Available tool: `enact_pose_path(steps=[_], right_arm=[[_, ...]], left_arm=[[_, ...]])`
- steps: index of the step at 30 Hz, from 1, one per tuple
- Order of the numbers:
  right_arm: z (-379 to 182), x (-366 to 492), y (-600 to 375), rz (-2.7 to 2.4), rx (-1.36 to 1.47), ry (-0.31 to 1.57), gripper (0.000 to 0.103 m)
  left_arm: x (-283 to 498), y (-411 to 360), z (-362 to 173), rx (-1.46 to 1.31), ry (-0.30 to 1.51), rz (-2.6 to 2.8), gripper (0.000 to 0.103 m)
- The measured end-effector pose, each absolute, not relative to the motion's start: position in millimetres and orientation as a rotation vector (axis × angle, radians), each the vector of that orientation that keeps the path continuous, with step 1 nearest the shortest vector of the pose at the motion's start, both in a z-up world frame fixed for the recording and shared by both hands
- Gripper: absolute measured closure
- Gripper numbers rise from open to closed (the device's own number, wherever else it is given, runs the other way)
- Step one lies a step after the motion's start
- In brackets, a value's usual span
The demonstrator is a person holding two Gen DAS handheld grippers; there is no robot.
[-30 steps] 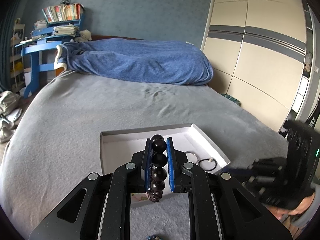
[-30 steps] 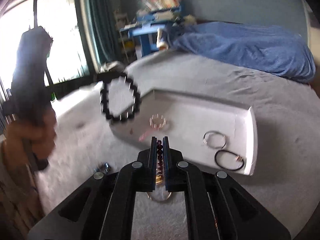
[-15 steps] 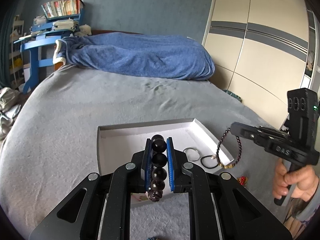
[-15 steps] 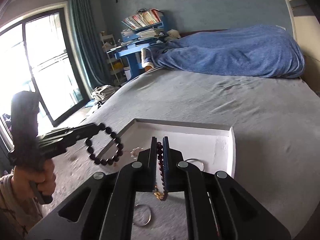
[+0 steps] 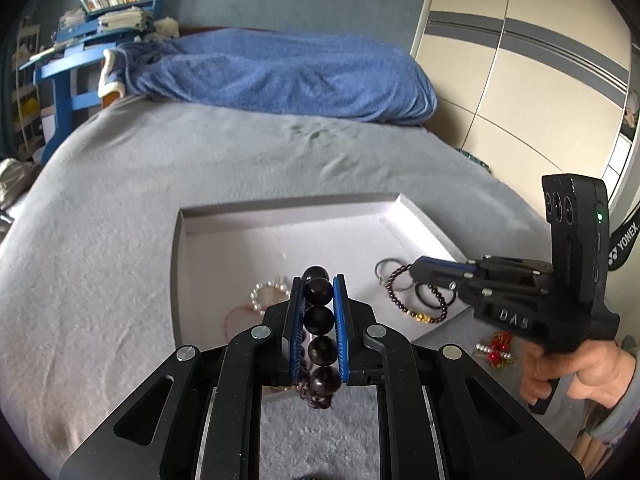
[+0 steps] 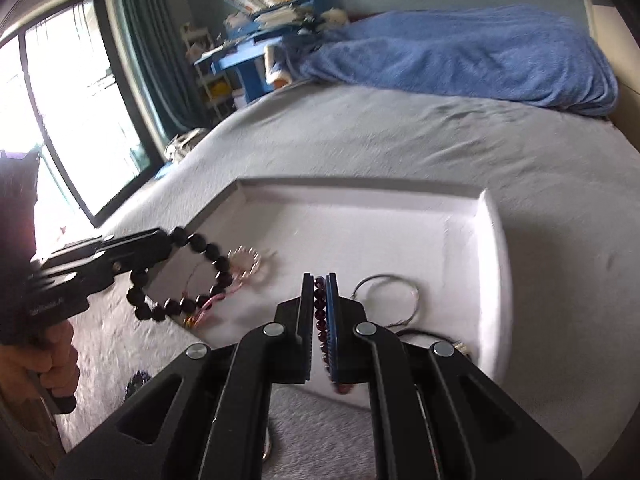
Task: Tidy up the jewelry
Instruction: 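Lower both held bracelets into the grey tray and open both tools, then grasp the blue beaded bracelet with the left tool while the right tool grasps the silver bangle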
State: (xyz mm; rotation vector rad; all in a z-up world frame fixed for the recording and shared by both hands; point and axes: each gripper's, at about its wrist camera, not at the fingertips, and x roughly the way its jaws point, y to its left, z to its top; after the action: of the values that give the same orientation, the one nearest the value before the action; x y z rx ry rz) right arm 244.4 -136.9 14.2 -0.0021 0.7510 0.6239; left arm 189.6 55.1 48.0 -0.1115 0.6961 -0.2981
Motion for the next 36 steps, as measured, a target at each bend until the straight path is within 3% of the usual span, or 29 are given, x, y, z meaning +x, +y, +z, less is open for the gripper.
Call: enact_pose_path(steps=[5,7,10,12,14,20,36], right_arm=[[4,246,-138,0.617,0.01,0.787,0.096],[2,247,-141,0.615,0.026,0.796,0.095],[5,245,-147,0.613,0.051,0.788,0.079],[7,243,-150,0.614,0.07,0.782,0.067],[9,241,-154,0.607,0.08,0.771,0.061],[15,231,-171,0.578,0.133,0.75,0.052],[26,182,-204,0.526,0.21,0.698,0.027]], left_arm=[[194,54,33,-0.105,0.765,-0.283,0.087],[194,55,29,-0.11,0.776,-0.273,0.081],[192,56,29,-0.11,0.773,-0.269,0.079],[190,57,29,-0.114,0.773,-0.266,0.069],[189,58,29,-0.12,0.771,-0.262,0.054],[184,64,33,-0.136,0.743,-0.231,0.038],[123,80,31,-0.192,0.747,-0.187,0.033]])
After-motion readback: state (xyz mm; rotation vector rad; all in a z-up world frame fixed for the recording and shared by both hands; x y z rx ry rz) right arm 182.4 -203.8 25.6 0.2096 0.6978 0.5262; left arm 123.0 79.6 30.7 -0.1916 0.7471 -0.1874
